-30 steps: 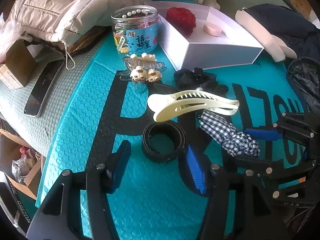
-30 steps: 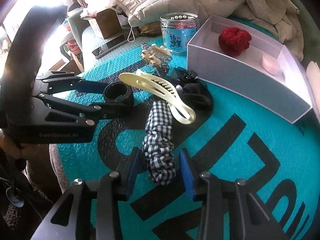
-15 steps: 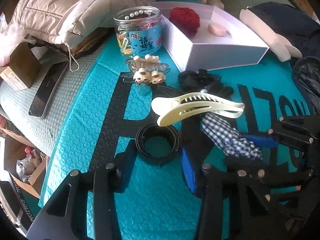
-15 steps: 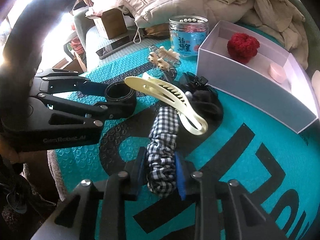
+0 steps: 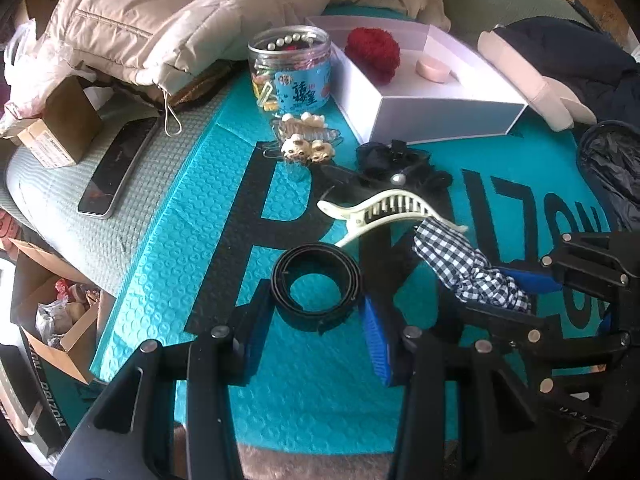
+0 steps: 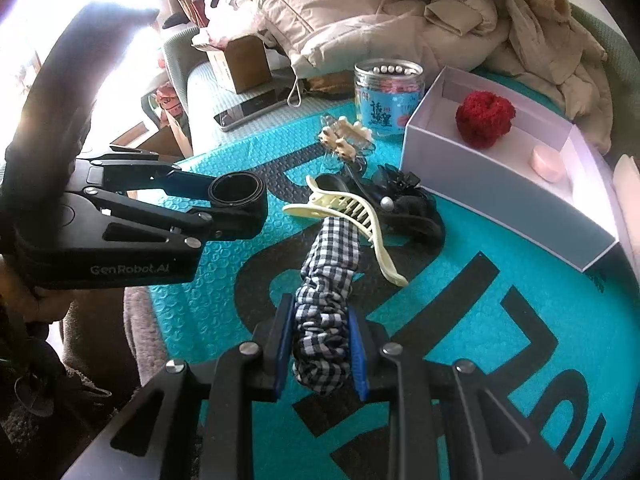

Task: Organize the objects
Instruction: 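Lift gingham scrunchie with right tool while left tool carries black ring toward box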

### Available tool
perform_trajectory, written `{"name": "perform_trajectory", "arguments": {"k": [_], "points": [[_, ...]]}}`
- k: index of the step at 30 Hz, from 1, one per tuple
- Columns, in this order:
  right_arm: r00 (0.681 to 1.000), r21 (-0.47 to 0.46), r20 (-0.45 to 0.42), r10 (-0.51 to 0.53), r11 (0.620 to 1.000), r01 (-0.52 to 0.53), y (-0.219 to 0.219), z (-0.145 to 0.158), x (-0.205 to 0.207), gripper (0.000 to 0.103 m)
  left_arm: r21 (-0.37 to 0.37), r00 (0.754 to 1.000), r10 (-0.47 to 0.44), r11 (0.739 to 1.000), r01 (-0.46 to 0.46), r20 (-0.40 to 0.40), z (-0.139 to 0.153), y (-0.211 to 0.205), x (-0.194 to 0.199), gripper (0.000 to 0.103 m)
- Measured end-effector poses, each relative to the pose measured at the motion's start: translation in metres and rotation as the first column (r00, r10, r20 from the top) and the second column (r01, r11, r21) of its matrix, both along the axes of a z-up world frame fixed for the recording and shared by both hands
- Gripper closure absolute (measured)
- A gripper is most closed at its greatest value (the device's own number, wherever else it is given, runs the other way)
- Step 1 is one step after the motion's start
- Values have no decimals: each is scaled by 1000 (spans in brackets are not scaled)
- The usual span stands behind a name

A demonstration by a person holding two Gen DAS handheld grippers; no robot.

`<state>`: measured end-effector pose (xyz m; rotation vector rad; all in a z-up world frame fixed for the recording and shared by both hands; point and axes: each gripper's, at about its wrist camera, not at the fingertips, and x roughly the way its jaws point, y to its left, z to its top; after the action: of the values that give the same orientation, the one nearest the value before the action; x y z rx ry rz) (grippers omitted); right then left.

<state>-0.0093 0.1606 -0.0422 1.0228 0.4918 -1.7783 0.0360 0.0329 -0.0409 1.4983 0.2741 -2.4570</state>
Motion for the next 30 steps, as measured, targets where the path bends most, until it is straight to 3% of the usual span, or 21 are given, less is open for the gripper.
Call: {"name": "perform_trajectory", "arguments": {"k": [16,30], "points": [[996,-52,-69,-50,998,46,41,24,12,78,-50,997,-66,997,63,-51,33,51,10,62],[985,-67,-106,-137,989,130,84,38,5,78,-53,983,-167,985,163,-78,45,98,-16,62]]}}
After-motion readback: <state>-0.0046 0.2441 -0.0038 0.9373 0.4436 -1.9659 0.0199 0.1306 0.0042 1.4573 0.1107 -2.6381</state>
